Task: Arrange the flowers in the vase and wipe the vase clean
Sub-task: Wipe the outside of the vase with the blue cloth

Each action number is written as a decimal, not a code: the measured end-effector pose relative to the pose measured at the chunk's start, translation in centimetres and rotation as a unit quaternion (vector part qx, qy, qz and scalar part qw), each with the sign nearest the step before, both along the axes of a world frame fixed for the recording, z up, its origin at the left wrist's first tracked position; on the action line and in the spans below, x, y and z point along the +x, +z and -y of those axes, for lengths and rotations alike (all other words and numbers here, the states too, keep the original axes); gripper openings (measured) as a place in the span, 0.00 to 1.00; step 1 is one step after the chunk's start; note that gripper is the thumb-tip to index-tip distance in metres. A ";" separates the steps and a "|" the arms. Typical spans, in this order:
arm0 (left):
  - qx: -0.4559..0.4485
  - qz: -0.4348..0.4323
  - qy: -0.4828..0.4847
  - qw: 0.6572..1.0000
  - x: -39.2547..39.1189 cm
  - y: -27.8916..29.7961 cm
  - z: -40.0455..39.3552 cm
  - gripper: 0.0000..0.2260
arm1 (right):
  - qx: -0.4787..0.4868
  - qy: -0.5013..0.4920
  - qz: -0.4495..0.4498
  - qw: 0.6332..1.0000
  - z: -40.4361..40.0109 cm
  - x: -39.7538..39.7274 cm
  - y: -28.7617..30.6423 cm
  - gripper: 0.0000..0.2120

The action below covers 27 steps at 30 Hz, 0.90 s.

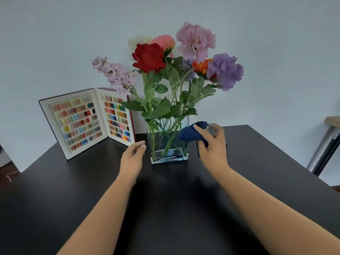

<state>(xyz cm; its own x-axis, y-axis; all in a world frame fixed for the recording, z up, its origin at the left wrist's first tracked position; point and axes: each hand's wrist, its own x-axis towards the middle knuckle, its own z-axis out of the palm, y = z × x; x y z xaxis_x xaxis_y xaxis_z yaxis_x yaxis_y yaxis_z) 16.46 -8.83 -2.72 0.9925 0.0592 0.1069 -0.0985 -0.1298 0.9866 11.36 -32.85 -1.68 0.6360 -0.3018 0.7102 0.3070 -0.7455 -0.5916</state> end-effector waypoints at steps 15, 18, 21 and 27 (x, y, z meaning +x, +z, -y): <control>-0.092 0.134 -0.145 0.976 7.3 2.8 2.2 0.30 | -0.120 0.011 0.166 0.979 -6.3 6.6 0.3 0.19; -0.102 0.096 -0.167 0.976 8.1 3.1 1.4 0.28 | -0.157 0.012 0.190 0.969 -7.2 7.6 1.3 0.19; -0.142 0.076 -0.192 0.968 8.9 3.3 1.1 0.17 | -0.236 -0.002 0.196 0.952 -7.6 8.3 0.7 0.18; -0.126 0.115 -0.210 0.963 8.4 3.2 1.3 0.18 | -0.413 -0.006 0.195 0.890 -6.8 8.9 -1.9 0.18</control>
